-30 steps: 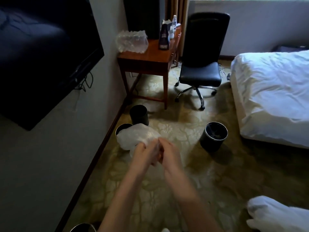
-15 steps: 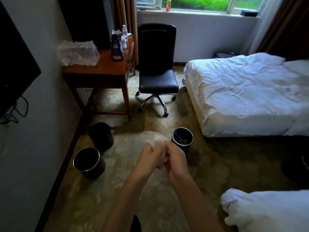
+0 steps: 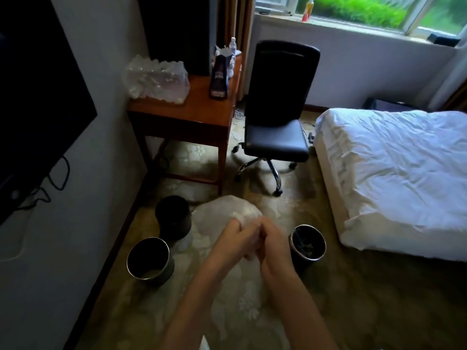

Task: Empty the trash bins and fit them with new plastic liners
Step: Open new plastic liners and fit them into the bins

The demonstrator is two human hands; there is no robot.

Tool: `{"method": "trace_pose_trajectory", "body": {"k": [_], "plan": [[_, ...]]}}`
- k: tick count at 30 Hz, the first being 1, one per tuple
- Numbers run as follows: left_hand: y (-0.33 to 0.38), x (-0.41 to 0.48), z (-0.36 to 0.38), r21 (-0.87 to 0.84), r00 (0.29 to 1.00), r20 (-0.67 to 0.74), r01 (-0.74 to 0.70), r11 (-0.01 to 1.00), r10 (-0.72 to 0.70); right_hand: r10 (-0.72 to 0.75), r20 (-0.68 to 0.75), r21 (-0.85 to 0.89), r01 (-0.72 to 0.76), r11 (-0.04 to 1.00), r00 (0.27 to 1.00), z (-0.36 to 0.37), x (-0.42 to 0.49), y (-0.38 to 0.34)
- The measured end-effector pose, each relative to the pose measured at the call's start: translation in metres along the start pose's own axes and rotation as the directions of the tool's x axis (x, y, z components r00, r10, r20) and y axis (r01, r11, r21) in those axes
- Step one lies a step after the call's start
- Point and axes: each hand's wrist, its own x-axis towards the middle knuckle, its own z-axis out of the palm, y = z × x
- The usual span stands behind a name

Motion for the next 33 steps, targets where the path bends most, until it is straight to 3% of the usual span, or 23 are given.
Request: {"method": "trace_pose_trajectory", "body": {"k": [8, 15, 20, 27, 33], "plan": [[0.013, 0.049, -0.089, -0.128, 0.959, -0.275, 0.036, 0.991, -0.07, 0.06, 0.23, -0.195, -0.015, 0.981, 0.971, 0.103, 0.038, -0.01], [0.008, 0.076, -0.171, -0.233, 0.839, -0.505, 0.091, 0.968, -0.201, 0.223, 0.433, -0.383, -0.045, 0.922, 0.873, 0.195, 0.08, 0.003], [0.019, 0.105, -0.216, -0.377, 0.65, -0.697, 0.025, 0.926, -0.302, 0.327, 0.613, -0.51, 0.044, 0.859, 0.719, 0.267, 0.129, 0.015], [0.02, 0.128, -0.231, -0.553, 0.382, -0.781, -0.055, 0.832, -0.494, 0.526, 0.729, -0.621, 0.1, 0.777, 0.438, 0.325, 0.173, 0.019], [0.012, 0.143, -0.213, -0.632, 0.286, -0.763, -0.137, 0.763, -0.58, 0.621, 0.723, -0.686, 0.205, 0.698, 0.302, 0.319, 0.197, 0.026]]}}
